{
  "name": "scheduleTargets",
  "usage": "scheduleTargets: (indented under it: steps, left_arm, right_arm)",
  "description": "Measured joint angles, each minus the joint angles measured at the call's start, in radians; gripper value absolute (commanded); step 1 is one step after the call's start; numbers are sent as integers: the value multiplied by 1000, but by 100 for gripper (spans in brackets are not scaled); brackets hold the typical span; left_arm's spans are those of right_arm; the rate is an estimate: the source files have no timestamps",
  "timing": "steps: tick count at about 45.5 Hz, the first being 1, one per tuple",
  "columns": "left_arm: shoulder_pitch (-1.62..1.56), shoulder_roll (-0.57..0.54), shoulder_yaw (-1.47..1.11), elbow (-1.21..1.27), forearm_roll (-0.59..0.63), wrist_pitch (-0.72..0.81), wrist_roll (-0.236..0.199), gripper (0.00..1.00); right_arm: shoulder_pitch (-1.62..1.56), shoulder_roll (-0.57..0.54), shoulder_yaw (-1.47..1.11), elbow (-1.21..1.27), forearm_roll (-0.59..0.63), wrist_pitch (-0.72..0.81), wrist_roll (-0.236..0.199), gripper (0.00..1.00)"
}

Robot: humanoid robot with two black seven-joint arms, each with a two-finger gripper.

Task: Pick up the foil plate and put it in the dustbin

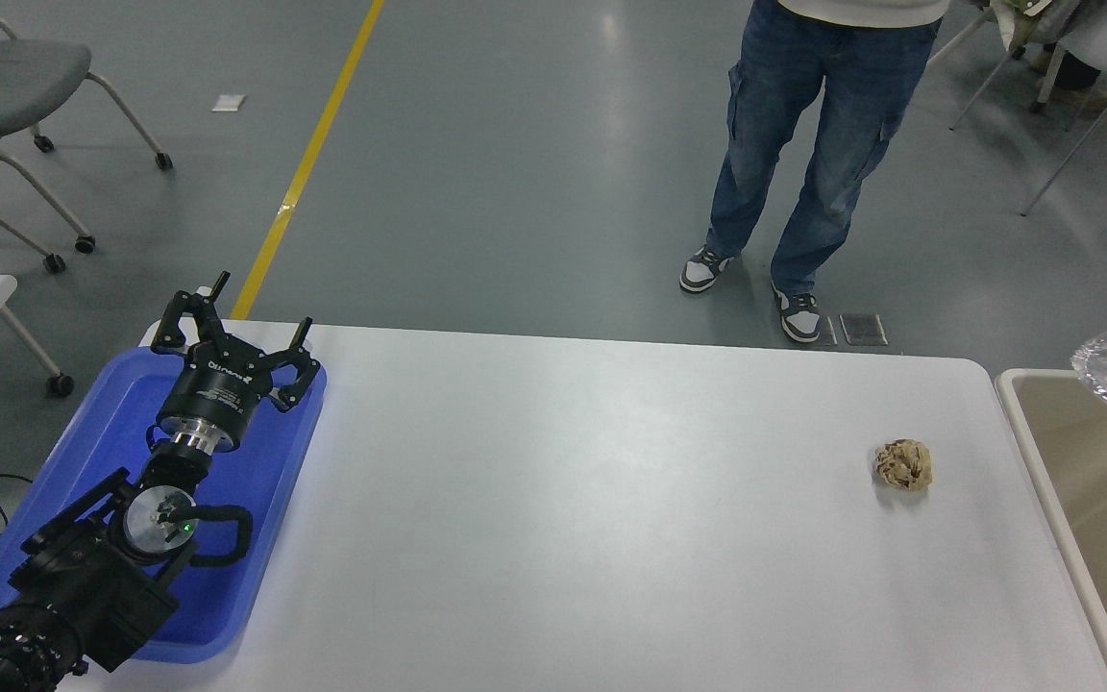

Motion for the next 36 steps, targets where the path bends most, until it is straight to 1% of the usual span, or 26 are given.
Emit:
scheduleTargets:
  steps: [7,14,24,36]
  left_arm:
    - [0,0,0,0,0,0,0,100]
    - [0,0,0,0,0,0,0,100]
    - [0,0,0,0,0,0,0,100]
    - [0,0,0,0,0,1,0,100]
  right_arm:
    - [-66,60,24,-76,3,-16,6,0]
    - [-112,97,46,-114,4,-24,9,0]
    - [-159,131,73,-136,4,-29,15,0]
    - [-182,144,85,-147,4,-31,25,0]
